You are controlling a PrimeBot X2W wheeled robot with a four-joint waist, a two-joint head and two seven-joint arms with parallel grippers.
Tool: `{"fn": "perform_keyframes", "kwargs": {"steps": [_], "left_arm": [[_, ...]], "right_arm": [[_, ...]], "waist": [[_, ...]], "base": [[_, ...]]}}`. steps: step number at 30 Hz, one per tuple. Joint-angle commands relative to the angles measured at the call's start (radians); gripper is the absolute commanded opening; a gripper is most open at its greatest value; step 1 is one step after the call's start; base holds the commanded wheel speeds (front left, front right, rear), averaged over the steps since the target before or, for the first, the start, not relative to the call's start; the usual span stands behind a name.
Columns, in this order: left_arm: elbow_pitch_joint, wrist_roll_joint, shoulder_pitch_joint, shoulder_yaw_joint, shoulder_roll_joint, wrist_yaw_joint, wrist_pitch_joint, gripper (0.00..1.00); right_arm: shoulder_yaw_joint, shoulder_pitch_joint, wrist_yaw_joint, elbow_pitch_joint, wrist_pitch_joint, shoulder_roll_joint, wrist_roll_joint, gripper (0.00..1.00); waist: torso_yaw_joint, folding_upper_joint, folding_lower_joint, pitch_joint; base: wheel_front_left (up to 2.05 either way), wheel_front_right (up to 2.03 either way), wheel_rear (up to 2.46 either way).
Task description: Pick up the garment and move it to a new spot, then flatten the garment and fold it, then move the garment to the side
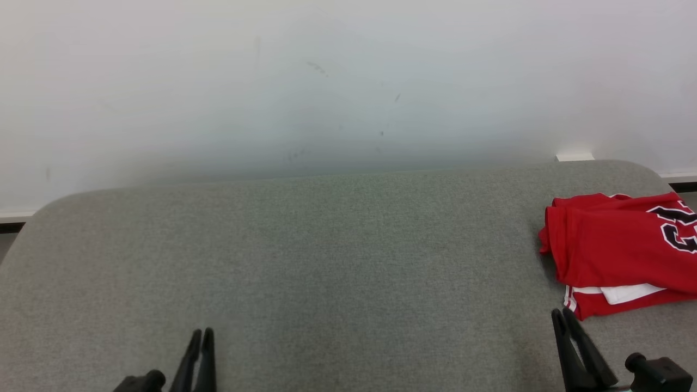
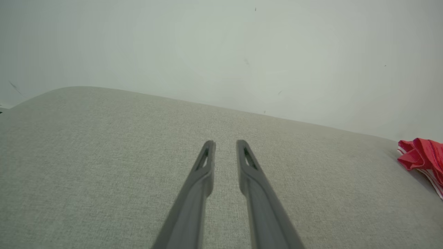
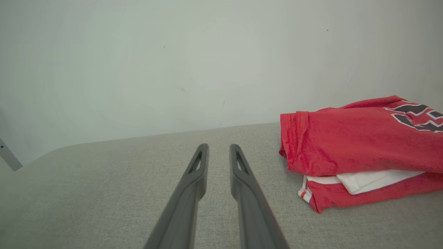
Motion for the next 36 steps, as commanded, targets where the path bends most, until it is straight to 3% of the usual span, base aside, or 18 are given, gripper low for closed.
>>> {"fn": "perform_keyframes", "kwargs": {"steps": [1,36], "left_arm": [[0.006,-0.004,0.002,0.000,-0.001,0.000,0.002,0.00],[0.000,-0.566,-0.048,0.065,0.002,-0.039,0.157,0.00]], "right_arm": [[0.000,0.004,0.000,0.003,0.001,0.001,0.003,0.00],[-0.121,-0.026,-0.001,-0.005,0.150,0.039,0.482,0.00]], "waist": [[0.000,0.0000,0.0000,0.000],[0.022,0.0000,0.0000,0.012]], "base": [[0.00,0.00,0.00],[0.00,0.00,0.00]]}}
